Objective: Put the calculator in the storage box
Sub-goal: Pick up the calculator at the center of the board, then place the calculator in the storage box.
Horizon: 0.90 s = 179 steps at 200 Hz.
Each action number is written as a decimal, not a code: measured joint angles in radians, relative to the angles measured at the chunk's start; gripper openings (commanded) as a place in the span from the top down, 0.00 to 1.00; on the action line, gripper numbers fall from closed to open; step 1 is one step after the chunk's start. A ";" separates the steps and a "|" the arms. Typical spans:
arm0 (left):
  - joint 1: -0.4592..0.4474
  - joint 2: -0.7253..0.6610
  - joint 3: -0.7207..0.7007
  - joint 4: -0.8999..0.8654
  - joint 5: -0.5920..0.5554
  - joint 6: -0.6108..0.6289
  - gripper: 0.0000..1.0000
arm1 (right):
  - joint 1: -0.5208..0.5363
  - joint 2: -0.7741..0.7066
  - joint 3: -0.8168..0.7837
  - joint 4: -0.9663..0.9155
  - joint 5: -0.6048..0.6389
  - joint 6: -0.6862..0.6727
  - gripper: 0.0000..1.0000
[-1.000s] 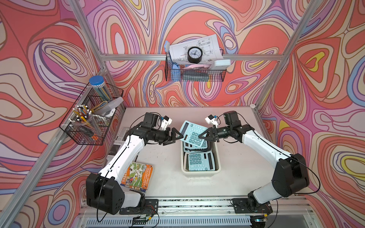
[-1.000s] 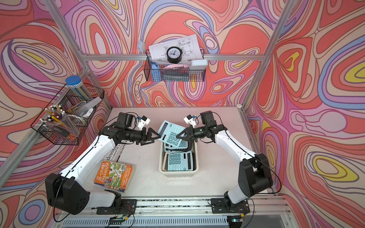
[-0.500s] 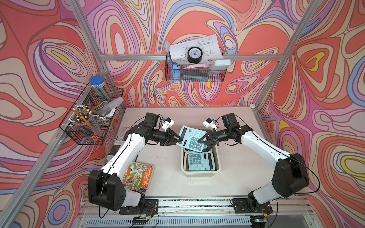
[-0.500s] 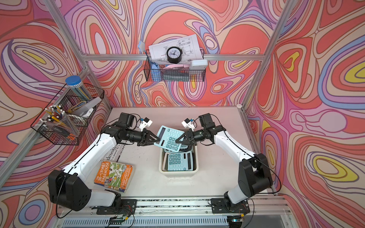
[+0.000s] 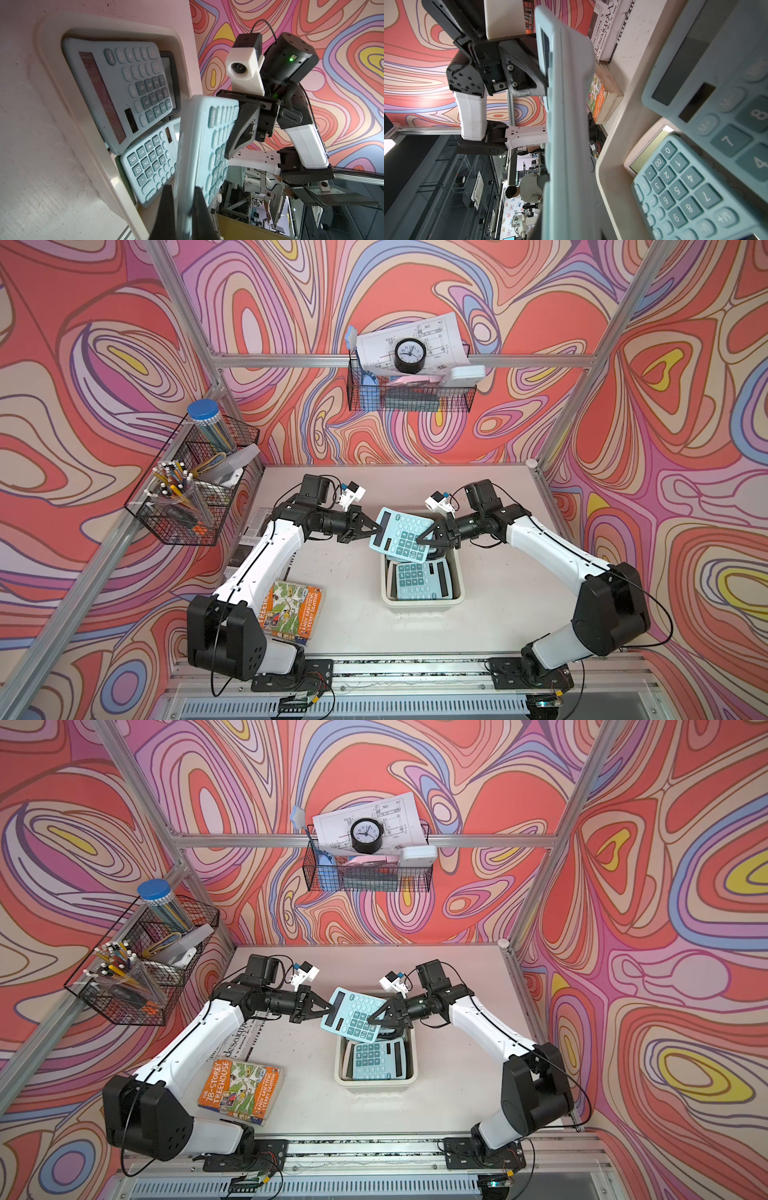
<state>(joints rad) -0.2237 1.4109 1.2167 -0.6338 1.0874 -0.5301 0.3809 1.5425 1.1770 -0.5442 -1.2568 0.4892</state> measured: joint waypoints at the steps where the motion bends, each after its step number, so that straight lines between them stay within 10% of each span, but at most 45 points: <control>1: 0.000 0.000 0.000 0.001 0.000 -0.003 1.00 | 0.000 0.000 0.000 -0.001 0.003 -0.002 0.67; 72: -0.001 -0.182 -0.148 0.080 -0.139 -0.168 1.00 | -0.059 -0.029 0.038 -0.162 0.368 -0.075 0.09; 179: -0.264 -0.387 -0.283 0.082 -0.515 -0.321 1.00 | -0.139 -0.232 0.048 -0.180 0.762 -0.046 0.02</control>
<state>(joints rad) -0.4881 1.0241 0.9337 -0.5522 0.5724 -0.8509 0.2420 1.3106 1.2255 -0.7238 -0.4950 0.4435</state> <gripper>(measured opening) 0.048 0.982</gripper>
